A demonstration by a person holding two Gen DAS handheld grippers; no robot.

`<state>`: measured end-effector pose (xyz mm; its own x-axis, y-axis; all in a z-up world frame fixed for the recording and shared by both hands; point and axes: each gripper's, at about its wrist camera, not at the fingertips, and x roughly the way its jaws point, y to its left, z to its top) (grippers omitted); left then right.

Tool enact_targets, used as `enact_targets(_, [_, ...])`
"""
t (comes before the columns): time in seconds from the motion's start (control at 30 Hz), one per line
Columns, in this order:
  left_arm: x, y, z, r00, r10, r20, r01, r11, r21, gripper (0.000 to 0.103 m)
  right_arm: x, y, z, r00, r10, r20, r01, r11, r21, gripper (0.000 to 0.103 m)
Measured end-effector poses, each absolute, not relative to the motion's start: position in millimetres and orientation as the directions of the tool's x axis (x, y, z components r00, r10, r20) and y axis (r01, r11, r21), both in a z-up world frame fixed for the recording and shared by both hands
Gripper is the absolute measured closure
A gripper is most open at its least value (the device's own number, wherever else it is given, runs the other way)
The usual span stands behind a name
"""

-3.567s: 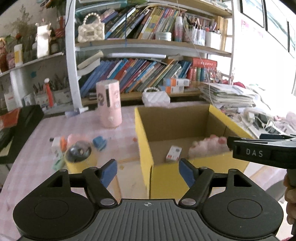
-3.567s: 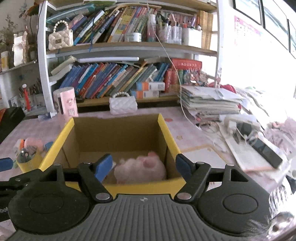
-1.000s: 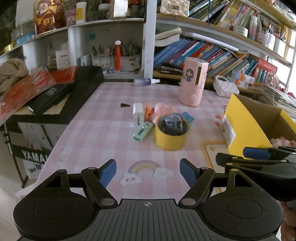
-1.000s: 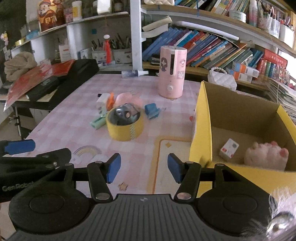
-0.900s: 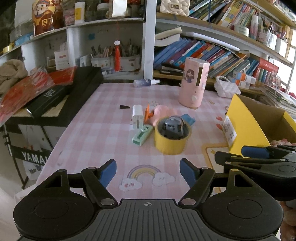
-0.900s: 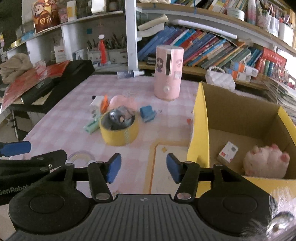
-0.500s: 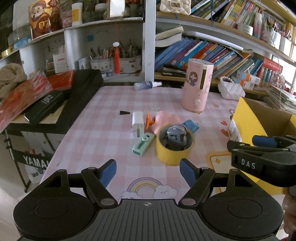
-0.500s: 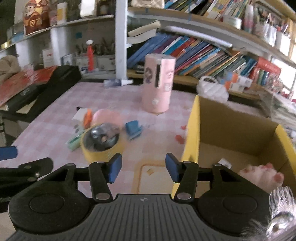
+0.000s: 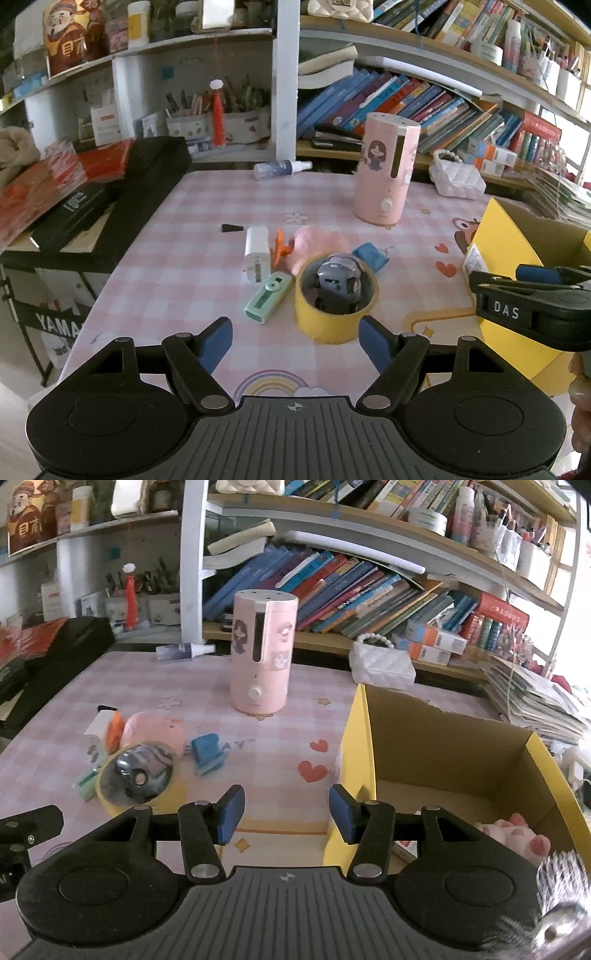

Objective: Organize objects
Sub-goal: 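Move the right tool to the yellow tape roll holding the grey truck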

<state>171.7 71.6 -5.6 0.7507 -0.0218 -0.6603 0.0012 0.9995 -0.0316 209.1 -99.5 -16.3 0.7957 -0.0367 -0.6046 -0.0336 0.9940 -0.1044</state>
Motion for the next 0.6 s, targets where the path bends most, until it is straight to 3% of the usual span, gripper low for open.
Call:
enact_targets(0.13, [175.7,70.9,-6.6,0.749,-0.022,-0.662,0.0,0.999,-0.034,0.026,212.2,-96.3,-17.9,0.789,0.002,-0.614,-0.077,0.992,-0.095,0.042])
enact_targets(0.6, [186.3,79.0,-18.4,0.721,0.015,-0.693,-0.051,0.998,-0.031,0.026,232.7,-86.0,-18.0,0.75,0.183,-0.636,-0.202,0.978,0.044,0.043])
